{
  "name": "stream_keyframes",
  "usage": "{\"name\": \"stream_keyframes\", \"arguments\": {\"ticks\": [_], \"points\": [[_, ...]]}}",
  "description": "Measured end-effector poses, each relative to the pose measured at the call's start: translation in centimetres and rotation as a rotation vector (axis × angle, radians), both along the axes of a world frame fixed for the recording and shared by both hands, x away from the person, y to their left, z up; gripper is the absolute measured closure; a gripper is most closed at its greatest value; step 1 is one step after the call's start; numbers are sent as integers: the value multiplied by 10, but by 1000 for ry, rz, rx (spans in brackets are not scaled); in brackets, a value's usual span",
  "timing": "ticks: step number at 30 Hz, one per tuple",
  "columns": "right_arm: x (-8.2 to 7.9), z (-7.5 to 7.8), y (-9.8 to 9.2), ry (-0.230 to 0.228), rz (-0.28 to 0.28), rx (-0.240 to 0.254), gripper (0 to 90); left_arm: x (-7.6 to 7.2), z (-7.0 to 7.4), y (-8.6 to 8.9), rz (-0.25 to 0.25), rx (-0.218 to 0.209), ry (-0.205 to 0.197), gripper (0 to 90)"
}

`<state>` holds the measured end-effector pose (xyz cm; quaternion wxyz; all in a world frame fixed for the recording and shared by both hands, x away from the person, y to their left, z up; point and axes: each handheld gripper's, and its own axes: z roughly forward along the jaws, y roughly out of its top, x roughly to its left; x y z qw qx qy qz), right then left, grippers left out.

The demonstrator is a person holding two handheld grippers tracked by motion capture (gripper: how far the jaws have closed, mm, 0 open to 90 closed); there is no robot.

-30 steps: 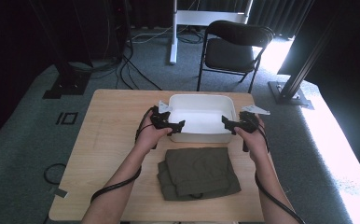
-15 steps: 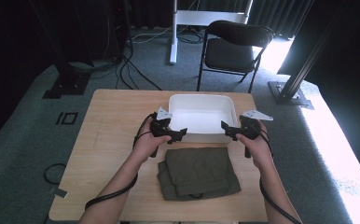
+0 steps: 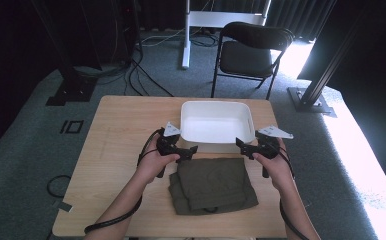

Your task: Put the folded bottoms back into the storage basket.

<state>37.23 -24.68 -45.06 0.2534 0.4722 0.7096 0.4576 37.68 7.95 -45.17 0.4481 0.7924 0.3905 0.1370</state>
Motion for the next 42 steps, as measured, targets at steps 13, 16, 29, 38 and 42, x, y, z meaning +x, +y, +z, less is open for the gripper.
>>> {"name": "stream_keyframes", "arguments": {"ticks": [13,16,29,38,42], "points": [[-26,-15,-2,-6,50,-10,134,-30,-13,-1,-47,-3,4,157],[-33,-23,0,-1,64,-12,133,-35,-17,-1,-55,2,10,157],[-46,-59,3,62,44,-20,134,-51,-43,-2,-40,20,47,157],[-55,-80,-1,111,26,-26,134,-63,-64,4,-13,48,84,157],[-60,-88,0,132,26,-20,134,-70,-75,4,2,52,94,157]]}}
